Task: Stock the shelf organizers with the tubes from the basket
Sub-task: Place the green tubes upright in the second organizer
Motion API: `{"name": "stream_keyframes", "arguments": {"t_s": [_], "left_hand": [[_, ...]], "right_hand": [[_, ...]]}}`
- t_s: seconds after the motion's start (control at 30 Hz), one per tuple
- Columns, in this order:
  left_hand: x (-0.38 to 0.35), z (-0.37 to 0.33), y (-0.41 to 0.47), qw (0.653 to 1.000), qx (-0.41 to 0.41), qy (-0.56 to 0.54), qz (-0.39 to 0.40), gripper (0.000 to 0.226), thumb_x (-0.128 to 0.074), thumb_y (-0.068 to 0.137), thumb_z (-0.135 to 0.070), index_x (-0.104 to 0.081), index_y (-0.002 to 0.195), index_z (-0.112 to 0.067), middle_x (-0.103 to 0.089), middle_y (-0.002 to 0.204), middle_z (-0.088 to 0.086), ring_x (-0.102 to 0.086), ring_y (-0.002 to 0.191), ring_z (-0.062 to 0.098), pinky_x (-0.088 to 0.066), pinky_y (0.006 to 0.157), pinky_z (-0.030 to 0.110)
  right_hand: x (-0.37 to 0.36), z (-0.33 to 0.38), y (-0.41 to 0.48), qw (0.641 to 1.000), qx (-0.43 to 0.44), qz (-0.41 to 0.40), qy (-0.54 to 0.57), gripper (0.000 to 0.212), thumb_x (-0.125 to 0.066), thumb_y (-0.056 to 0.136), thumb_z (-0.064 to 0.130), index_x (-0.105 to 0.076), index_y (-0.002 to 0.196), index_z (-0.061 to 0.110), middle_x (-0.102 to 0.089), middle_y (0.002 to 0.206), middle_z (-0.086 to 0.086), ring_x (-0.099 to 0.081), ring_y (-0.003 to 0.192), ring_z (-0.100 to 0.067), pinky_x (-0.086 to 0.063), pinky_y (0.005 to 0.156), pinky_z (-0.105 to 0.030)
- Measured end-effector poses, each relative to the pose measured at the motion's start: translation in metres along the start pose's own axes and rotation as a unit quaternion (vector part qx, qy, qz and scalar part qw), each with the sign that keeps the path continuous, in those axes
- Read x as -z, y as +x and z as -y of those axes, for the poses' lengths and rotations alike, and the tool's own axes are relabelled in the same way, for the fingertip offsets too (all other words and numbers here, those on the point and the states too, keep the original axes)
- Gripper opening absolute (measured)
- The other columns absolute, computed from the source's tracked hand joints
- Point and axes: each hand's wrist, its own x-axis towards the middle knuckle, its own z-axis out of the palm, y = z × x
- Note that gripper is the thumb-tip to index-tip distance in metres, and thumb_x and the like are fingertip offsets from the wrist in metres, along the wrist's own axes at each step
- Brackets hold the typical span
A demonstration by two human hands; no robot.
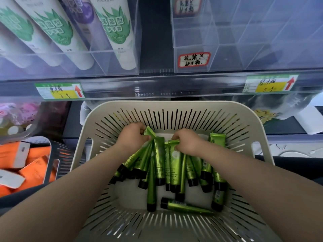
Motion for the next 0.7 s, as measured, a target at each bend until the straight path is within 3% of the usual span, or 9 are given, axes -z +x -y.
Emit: {"name": "stream_keyframes", "arguments": {"t_s": [0.17,0.33,0.47,0.57,0.63,0.7], "left_hand": [[0.010,-0.006,-0.012,1.000,-0.020,-0.018,-0.010,0.011,-0.070,0.082,-0.019,-0.062,0.090,-0.017,-0.059,0.085,-0.003,-0.055,0.084,0.017,-0.039,0.072,0.026],[0.023,-0.012,-0.028,0.997,-0.022,-0.062,-0.042,0.012,-0.071,0.081,-0.017,-0.060,0.084,-0.020,-0.057,0.078,-0.008,-0.055,0.079,0.013,-0.042,0.074,0.025],[0.032,-0.016,-0.043,0.994,-0.016,-0.096,-0.045,0.012,-0.070,0.082,-0.015,-0.066,0.093,-0.016,-0.063,0.084,-0.004,-0.059,0.082,0.013,-0.045,0.078,0.025],[0.037,-0.021,-0.056,0.992,-0.014,-0.114,-0.054,0.021,-0.070,0.082,-0.014,-0.067,0.103,-0.012,-0.066,0.091,0.002,-0.062,0.087,0.017,-0.049,0.082,0.028],[0.043,-0.027,-0.066,0.990,-0.023,-0.127,-0.063,0.020,-0.070,0.082,-0.014,-0.067,0.102,-0.013,-0.066,0.087,-0.001,-0.062,0.082,0.014,-0.050,0.075,0.021],[0.051,-0.034,-0.074,0.988,-0.038,-0.133,-0.071,0.011,-0.070,0.082,-0.015,-0.066,0.090,-0.022,-0.064,0.077,-0.007,-0.060,0.070,0.006,-0.043,0.058,0.009]], "right_hand": [[0.012,0.006,-0.014,0.999,0.007,0.001,0.038,0.034,-0.066,0.084,0.012,-0.063,0.118,0.012,-0.058,0.124,-0.004,-0.054,0.110,-0.018,-0.041,0.088,-0.023],[0.025,0.012,-0.035,0.995,0.018,0.006,0.094,0.032,-0.069,0.081,0.008,-0.066,0.113,0.009,-0.064,0.114,-0.006,-0.059,0.105,-0.019,-0.047,0.096,-0.031],[0.035,0.015,-0.056,0.991,0.022,0.001,0.131,0.026,-0.068,0.082,0.004,-0.068,0.108,0.005,-0.063,0.086,0.002,-0.063,0.081,-0.016,-0.053,0.081,-0.028],[0.043,0.016,-0.071,0.989,0.026,-0.020,0.145,0.025,-0.068,0.081,0.002,-0.069,0.105,0.003,-0.060,0.079,0.004,-0.059,0.071,-0.010,-0.051,0.070,-0.021],[0.050,0.017,-0.081,0.989,0.035,-0.033,0.143,0.024,-0.069,0.081,0.003,-0.069,0.105,0.005,-0.061,0.082,0.004,-0.058,0.070,-0.006,-0.048,0.067,-0.016],[0.057,0.017,-0.092,0.987,0.038,-0.045,0.148,0.023,-0.069,0.081,0.003,-0.070,0.104,0.006,-0.063,0.085,0.004,-0.058,0.072,-0.006,-0.049,0.068,-0.017]]}}
